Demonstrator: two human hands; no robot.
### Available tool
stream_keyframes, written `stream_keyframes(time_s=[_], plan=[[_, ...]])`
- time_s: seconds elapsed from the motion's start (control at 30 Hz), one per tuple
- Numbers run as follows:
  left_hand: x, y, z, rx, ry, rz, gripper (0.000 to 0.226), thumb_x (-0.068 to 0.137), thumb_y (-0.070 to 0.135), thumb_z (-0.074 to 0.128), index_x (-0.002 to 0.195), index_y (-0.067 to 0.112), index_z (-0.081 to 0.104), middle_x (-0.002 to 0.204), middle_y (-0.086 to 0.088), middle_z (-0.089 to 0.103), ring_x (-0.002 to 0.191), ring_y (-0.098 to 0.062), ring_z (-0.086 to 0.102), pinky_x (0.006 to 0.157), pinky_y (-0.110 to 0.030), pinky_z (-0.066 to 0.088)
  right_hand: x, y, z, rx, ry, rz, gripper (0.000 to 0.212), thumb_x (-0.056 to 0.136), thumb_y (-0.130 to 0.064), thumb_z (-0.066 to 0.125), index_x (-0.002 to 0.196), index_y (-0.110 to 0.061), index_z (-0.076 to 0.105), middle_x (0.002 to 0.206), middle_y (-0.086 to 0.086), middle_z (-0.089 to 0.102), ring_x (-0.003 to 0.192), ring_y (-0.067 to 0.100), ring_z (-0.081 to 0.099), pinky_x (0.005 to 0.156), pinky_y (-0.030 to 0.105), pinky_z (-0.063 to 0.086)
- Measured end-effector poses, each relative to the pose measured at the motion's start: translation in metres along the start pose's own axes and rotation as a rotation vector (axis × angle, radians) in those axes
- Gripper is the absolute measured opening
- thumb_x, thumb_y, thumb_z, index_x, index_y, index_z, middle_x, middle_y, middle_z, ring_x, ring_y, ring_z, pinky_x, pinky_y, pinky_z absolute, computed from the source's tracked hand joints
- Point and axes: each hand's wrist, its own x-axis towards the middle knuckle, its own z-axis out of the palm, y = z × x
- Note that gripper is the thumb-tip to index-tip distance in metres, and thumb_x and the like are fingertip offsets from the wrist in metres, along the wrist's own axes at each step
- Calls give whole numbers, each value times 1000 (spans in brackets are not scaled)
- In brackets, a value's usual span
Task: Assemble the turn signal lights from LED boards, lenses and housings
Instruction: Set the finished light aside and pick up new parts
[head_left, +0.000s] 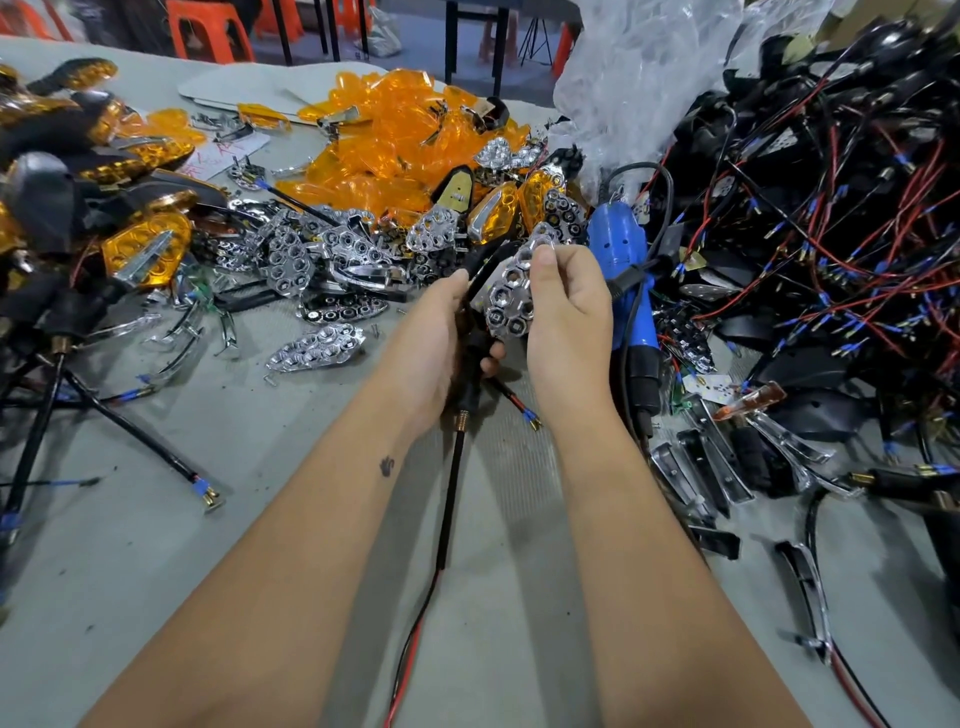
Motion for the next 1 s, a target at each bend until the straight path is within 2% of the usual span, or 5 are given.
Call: stream_keyframes(time_s=[0.17, 0.37, 0.5, 0.77, 1.0], plan=[[-1, -3, 4, -4, -10, 8, 35, 103, 43, 34, 112, 17, 55, 82, -4, 56, 58, -11, 50, 56, -25, 36, -1, -1, 4, 24, 33, 82, 22, 104, -38, 47, 84, -29, 52, 103, 18, 45, 75, 26, 49, 40, 24, 44], [-2, -4, 8, -17, 20, 16, 32, 103, 39, 36, 112, 12, 50, 85, -10, 50, 59, -13, 47, 55, -25, 35, -4, -3, 2, 136, 85, 120, 28, 104, -38, 46, 80, -27, 52, 55, -14, 46, 45, 6, 44, 39, 25, 44], [-3, -6, 12, -14, 25, 51, 30, 104, 36, 34, 113, 11, 49, 84, -9, 48, 61, -13, 46, 56, -25, 36, -3, -3, 4, 151, 124, 145, 31, 106, -37, 42, 77, -24, 46, 49, -16, 46, 39, 1, 42, 37, 21, 38], [-10, -12, 20, 16, -40, 110, 37, 104, 39, 31, 92, 27, 64, 81, 0, 60, 64, -7, 54, 54, -18, 46, -7, -3, 12, 92, 259, 153, 31, 103, -44, 32, 79, -34, 49, 104, 14, 55, 96, 34, 53, 94, 59, 47], [-8, -14, 23, 27, -52, 114, 41, 102, 34, 39, 135, 19, 58, 109, -11, 64, 102, -27, 55, 89, -44, 44, -5, -8, 11, 223, 318, 186, 42, 106, -38, 33, 74, -45, 60, 95, 15, 55, 98, 41, 54, 94, 51, 48]])
